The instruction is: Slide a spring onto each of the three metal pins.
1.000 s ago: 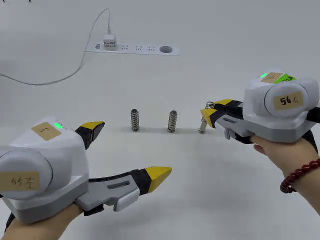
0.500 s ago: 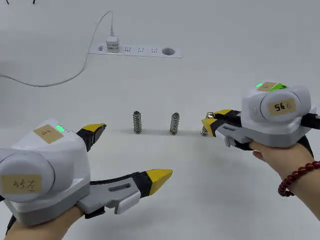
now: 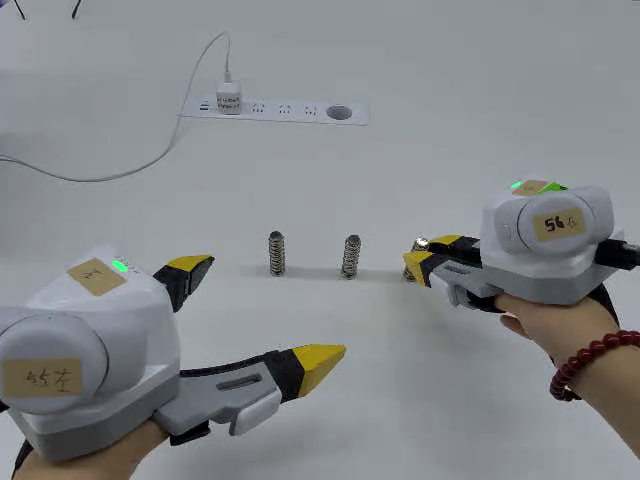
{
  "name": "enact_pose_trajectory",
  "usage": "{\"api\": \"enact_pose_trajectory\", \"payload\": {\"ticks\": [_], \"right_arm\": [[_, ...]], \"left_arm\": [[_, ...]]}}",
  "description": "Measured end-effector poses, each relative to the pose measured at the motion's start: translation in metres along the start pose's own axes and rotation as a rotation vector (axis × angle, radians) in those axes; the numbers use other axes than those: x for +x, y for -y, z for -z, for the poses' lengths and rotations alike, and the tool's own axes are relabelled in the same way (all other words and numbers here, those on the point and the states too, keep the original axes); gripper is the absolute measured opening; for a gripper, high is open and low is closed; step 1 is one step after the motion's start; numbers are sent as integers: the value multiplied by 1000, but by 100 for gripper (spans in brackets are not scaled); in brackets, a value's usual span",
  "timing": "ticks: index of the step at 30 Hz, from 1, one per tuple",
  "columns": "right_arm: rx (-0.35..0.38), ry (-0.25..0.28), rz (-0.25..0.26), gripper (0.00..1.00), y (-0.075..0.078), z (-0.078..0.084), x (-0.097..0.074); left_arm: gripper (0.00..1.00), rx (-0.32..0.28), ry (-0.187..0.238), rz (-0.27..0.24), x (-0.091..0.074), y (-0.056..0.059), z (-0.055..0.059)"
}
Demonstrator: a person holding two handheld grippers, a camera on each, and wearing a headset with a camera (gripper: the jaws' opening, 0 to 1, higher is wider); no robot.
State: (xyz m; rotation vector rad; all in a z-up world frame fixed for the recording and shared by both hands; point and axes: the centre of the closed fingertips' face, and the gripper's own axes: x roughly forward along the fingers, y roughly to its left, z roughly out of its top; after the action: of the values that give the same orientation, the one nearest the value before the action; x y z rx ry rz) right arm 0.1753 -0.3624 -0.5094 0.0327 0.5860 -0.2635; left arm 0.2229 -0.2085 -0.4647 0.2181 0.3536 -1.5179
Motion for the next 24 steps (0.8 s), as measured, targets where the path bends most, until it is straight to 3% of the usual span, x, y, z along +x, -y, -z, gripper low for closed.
{"api": "enact_pose_trajectory", "payload": {"ticks": [16, 24], "right_arm": [[60, 21, -11, 33, -5, -8, -25], [67, 27, -40, 44, -17, -9, -45]], "left_arm": [[89, 34, -40, -22, -6, -8, -4], [88, 44, -61, -33, -15, -12, -5]]}}
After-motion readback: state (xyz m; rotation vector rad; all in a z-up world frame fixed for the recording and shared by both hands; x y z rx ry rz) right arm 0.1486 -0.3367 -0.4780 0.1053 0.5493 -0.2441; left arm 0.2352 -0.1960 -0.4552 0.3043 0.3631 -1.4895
